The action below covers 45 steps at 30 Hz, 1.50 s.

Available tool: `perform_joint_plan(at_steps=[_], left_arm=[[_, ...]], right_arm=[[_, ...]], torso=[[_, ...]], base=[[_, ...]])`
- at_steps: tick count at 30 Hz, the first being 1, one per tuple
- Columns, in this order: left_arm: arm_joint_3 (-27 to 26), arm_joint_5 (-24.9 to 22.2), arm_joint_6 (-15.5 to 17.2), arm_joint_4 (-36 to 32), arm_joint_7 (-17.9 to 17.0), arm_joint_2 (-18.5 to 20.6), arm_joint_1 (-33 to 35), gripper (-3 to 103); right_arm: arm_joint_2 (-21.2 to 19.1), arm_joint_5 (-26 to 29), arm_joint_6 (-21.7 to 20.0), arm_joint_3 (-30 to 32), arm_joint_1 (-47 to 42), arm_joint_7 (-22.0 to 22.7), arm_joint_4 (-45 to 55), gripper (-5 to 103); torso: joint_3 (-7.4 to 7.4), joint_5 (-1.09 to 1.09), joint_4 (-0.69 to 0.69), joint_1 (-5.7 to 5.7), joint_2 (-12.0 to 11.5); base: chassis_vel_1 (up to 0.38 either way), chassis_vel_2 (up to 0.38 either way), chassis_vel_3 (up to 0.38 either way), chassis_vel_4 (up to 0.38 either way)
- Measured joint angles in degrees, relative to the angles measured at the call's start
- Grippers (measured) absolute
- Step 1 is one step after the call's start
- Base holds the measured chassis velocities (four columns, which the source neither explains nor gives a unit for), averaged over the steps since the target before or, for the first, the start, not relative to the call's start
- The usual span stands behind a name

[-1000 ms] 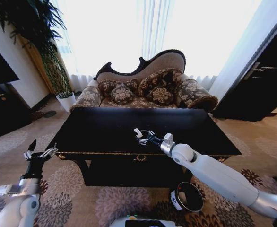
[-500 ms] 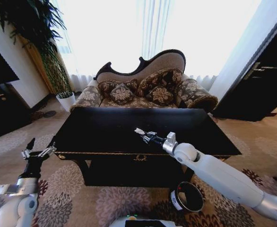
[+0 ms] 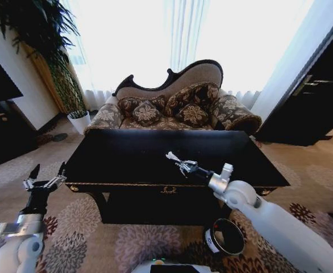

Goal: Move to the front of the table and place the trash on the table into the trash bin.

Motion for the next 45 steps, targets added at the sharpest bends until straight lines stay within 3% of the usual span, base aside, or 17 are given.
perform_joint_plan(at_steps=[3, 6, 7, 11, 19, 21, 25, 26, 36, 45], left_arm=[[-0.38, -0.45, 0.01, -0.79, -0.02, 0.02, 0.28, 100], [-1.42, -1.7, 0.16, -2.22, -0.08, 0.3, 0.61, 100], [-1.42, -1.7, 0.16, -2.22, -0.08, 0.3, 0.61, 100], [-2.54, -3.41, 0.47, -4.02, -0.24, 0.56, 0.88, 100], [-6.44, -7.2, 0.8, -4.77, -0.29, 2.63, 0.83, 100], [-6.88, -7.68, 0.8, -4.51, -0.3, 2.95, 0.74, 100], [-9.51, -10.5, 1.31, -2.91, -0.37, 5.28, -0.14, 100], [-9.51, -10.5, 1.31, -2.91, -0.37, 5.28, -0.14, 100], [-13.08, -12.92, 1.97, 2.37, -0.58, 9.58, -1.57, 100], [-15.42, -13.99, 3.06, 1.21, -1.15, 9.53, -1.09, 100]], right_arm=[[0.72, 0.27, 0.3, 3.76, -3.09, -2.71, 0.38, 1], [1.56, 0.41, 2.59, 10.45, -10.43, -11.11, 0.41, 1], [1.56, 0.41, 2.59, 10.45, -10.43, -11.11, 0.41, 1], [2.52, 0.81, 6.39, 15.99, -17.67, -19.42, 0.09, 1], [6.21, 2.97, 11.36, 22.59, -23.23, -28.88, -4.21, 1], [6.63, 3.14, 11.9, 22.98, -23.57, -29.98, -5.16, 1], [8.28, 3.4, 14.74, 24.48, -25.26, -37.36, -12.42, 1], [8.28, 3.4, 14.74, 24.48, -25.26, -37.36, -12.42, 1], [10.96, 4.95, 14.73, 30.14, -26.7, -53.39, -25.55, 1], [12.11, 0.46, 15.44, 28.77, -23.81, -60.94, -39.86, 1]], torso=[[0.0, 0.0, 0.0, 0.0, 0.0], [0.0, 0.02, -0.01, -0.01, 0.0], [0.0, 0.02, -0.01, -0.01, 0.0], [0.0, -0.01, 0.0, 0.0, 0.0], [0.0, 0.0, 0.0, 0.0, 0.0], [0.0, 0.0, 0.0, -0.01, 0.0], [0.0, 0.01, 0.0, 0.0, 0.0], [0.0, 0.01, 0.0, 0.0, 0.0], [0.0, -0.02, 0.0, 0.0, -0.01], [0.01, 0.01, 0.0, 0.0, -0.01]], base=[[0.0, 0.0, 0.0, 0.0], [0.0, 0.0, 0.0, 0.0], [0.0, 0.0, 0.0, 0.0], [0.0, 0.0, 0.0, 0.0], [0.0, 0.0, 0.0, 0.0], [0.0, 0.0, 0.0, 0.0], [0.0, 0.0, 0.0, 0.0], [0.0, 0.0, 0.0, 0.0], [0.0, 0.0, 0.0, 0.0], [0.0, 0.0, 0.0, 0.0]])
